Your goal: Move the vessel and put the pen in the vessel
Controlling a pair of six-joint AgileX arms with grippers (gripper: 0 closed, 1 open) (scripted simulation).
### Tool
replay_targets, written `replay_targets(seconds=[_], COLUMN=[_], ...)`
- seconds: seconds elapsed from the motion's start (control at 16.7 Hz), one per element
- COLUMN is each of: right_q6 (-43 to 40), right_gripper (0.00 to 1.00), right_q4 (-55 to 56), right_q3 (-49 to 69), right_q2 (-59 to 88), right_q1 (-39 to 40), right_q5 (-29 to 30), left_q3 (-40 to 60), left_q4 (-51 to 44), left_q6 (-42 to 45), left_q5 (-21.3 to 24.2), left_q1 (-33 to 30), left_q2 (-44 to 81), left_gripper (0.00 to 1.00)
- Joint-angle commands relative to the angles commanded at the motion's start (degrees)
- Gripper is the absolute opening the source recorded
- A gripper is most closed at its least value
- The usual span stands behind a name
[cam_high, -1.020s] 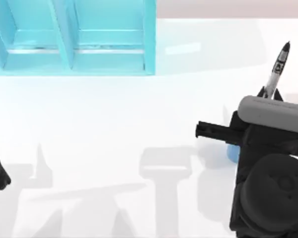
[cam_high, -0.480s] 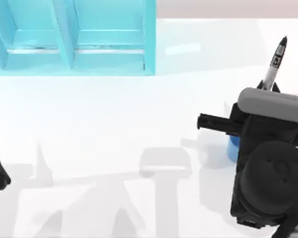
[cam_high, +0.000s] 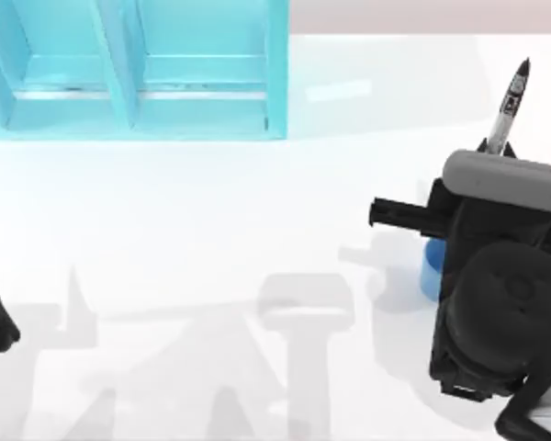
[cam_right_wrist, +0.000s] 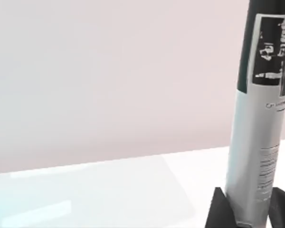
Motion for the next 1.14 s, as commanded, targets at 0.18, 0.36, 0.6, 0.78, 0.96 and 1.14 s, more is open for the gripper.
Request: replay_targets(seconds=[0.18, 0.36, 0.6, 0.78, 0.96, 1.14], right_q6=[0.0, 0.0, 0.0, 0.0, 0.0, 0.0], right_gripper=[0.23, 0.45, 0.75, 0.98, 1.00, 1.00], right_q4=[0.0, 0.0, 0.0, 0.0, 0.0, 0.0], right_q3=[0.0, 0.0, 0.0, 0.0, 0.0, 0.0], right_q2=[0.0, 0.0, 0.0, 0.0, 0.0, 0.0], right_q1=[0.0, 0.0, 0.0, 0.0, 0.0, 0.0], right_q5=[0.0, 0.0, 0.0, 0.0, 0.0, 0.0], left_q3=[0.0, 0.0, 0.0, 0.0, 0.0, 0.0], left_q4=[0.0, 0.0, 0.0, 0.0, 0.0, 0.0], left_q6=[0.0, 0.0, 0.0, 0.0, 0.0, 0.0], left_q5=[0.0, 0.0, 0.0, 0.0, 0.0, 0.0], left_q1=[0.0, 0.0, 0.0, 0.0, 0.0, 0.0], left_q2=[0.0, 0.0, 0.0, 0.0, 0.0, 0.0], left_gripper=[1.00, 1.00, 1.00, 1.00, 1.00, 1.00])
